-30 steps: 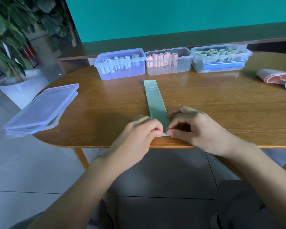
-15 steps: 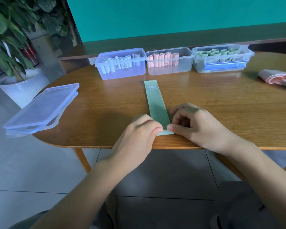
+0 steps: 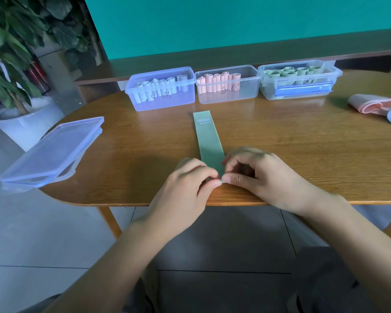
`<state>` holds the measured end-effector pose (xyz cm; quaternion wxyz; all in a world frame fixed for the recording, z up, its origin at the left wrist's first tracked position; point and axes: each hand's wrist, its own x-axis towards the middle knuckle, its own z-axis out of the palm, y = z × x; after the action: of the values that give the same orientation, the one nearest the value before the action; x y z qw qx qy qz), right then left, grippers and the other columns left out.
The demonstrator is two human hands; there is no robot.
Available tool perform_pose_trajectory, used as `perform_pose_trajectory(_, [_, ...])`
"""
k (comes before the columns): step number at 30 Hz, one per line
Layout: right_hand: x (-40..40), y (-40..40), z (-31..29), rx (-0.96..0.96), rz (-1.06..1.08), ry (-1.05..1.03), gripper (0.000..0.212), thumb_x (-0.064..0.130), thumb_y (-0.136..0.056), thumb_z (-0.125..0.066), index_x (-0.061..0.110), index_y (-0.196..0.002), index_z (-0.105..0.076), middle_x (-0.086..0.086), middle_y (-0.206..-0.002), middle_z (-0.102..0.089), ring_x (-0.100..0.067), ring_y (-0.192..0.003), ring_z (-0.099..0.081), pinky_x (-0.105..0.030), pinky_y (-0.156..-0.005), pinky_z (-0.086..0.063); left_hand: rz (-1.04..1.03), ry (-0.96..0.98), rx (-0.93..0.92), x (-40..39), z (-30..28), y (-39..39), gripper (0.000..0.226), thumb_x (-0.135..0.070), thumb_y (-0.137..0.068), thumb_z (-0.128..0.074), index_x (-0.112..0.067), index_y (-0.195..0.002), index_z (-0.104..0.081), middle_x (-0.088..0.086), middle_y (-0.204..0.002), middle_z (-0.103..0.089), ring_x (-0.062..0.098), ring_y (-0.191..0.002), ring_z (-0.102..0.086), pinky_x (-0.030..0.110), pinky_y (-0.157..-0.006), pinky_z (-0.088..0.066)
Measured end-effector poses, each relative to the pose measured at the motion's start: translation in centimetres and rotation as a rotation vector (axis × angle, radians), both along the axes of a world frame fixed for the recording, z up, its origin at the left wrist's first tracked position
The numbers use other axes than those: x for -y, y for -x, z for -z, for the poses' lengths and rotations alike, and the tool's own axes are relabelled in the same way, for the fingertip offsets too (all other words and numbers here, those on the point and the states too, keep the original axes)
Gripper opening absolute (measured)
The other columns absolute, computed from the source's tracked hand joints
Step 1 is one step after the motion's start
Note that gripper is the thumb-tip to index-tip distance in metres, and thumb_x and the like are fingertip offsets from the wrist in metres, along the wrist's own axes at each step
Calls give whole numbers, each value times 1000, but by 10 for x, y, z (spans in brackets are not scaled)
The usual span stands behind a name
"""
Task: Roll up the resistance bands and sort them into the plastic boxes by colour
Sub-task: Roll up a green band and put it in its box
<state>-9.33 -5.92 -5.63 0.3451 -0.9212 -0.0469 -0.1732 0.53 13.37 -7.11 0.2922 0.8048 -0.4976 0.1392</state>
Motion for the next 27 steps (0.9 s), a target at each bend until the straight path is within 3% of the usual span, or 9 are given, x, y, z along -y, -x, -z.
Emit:
perform_pose_trajectory(2, [3, 0, -1, -22, -26, 26, 12, 30, -87, -76, 20, -91, -70, 6, -103, -65, -11, -96, -60, -15, -83, -44, -11, 3, 0, 1, -1, 0, 22, -31, -96, -61, -16, -104, -75, -5, -99, -60, 3, -95, -51, 15, -82, -43])
perform_pose_trajectory(6, [5, -4, 1, 9, -1, 62, 6, 23, -89, -76, 21, -91, -71, 8, -101, -66, -9, -97, -61, -19, -85, -45, -42, -7, 7, 2, -3, -1, 23, -32, -98, -59, -18, -105, -76, -6, -98, -56, 2, -93, -48, 3, -81, -36])
perform_pose_trajectory(9, [5, -7, 2, 34, 8, 80, 3, 22, -91, -74, 20, -91, -72, 8, -102, -67, -7, -98, -61, -16, -88, -44, -52, -5, 12, 3, -4, -3, 26, -33, -98, -57, -18, -106, -76, -5, -101, -57, 4, -94, -50, 0, -79, -36])
perform_pose_trajectory(14, [9, -14, 4, 66, 36, 129, 10, 22, -93, -71, 14, -95, -77, 4, -108, -67, -4, -99, -61, -9, -89, -42, -27, -14, -13, 1, -7, -9, 12, -26, -98, -64, -23, -107, -71, -11, -105, -64, 3, -98, -54, 14, -78, -49])
perform_pose_trajectory(17, [10, -18, 6, 116, 63, 196, 15, 23, -94, -69, 11, -95, -77, 1, -107, -67, -9, -96, -63, -18, -89, -46, -52, -67, -71, 1, -8, -12, 20, -38, -94, -65, -27, -110, -69, -16, -107, -61, -1, -98, -51, 5, -77, -42])
perform_pose_trajectory(20, [7, -19, 7, 151, 83, 174, 10, 23, -93, -70, 15, -97, -75, 4, -108, -65, -1, -90, -60, -14, -87, -45, -62, -87, -67, 3, -8, -15, 25, -40, -93, -66, -27, -114, -69, -16, -110, -59, -4, -100, -47, 3, -79, -39])
perform_pose_trajectory(27, [11, -18, 5, 43, 30, 137, 16, 29, -89, -74, 20, -102, -73, 11, -113, -63, -3, -92, -60, -8, -84, -41, -60, -41, -70, 6, -12, -18, 25, -37, -97, -61, -23, -112, -74, -13, -107, -57, 0, -101, -50, 17, -85, -45])
